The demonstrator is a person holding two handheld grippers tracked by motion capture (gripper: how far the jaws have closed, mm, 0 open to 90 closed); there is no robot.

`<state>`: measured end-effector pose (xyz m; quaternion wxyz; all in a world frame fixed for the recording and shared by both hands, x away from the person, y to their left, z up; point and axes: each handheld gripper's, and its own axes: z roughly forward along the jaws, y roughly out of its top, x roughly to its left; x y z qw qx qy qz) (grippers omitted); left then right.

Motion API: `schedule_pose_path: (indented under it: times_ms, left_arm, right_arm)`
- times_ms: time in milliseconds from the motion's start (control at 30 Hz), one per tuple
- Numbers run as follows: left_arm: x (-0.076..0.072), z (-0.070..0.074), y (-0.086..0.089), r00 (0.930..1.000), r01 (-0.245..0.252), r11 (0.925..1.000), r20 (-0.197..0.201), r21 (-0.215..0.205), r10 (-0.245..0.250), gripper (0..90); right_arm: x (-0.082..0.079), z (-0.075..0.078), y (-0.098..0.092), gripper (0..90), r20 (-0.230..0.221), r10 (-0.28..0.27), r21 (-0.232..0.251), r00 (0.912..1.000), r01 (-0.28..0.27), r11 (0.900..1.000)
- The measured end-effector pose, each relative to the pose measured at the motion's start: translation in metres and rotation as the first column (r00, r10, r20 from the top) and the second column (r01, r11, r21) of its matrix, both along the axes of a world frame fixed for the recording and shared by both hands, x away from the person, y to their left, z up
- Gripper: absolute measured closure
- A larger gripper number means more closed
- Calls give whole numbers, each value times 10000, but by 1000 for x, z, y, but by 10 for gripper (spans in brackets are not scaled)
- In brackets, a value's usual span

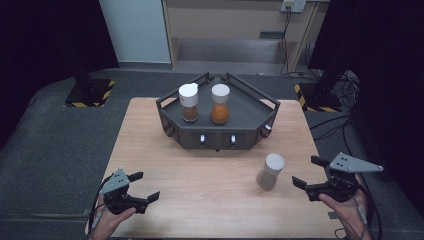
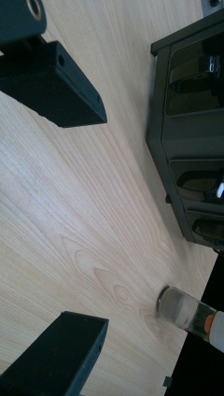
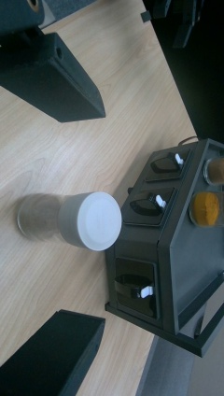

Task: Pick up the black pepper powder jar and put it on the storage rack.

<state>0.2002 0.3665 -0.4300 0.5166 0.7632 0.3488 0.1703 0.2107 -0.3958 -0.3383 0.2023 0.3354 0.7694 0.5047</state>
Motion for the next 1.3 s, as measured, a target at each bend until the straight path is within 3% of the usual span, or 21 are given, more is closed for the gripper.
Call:
schedule_pose_path:
  times_ms: [567, 1300]
  left_arm:
    - [0, 0, 0, 10000, -33, 10000, -3, -25, 33, 28]
    - [-1, 0, 0, 10000, -49, 10000, 3, -24, 49, 27]
  right_arm:
    - [22, 15, 8, 32, -75, 252, -342, 9997, -254, 9991]
    - [59, -3, 32, 37, -643, 380, -776, 9972, -430, 9961]
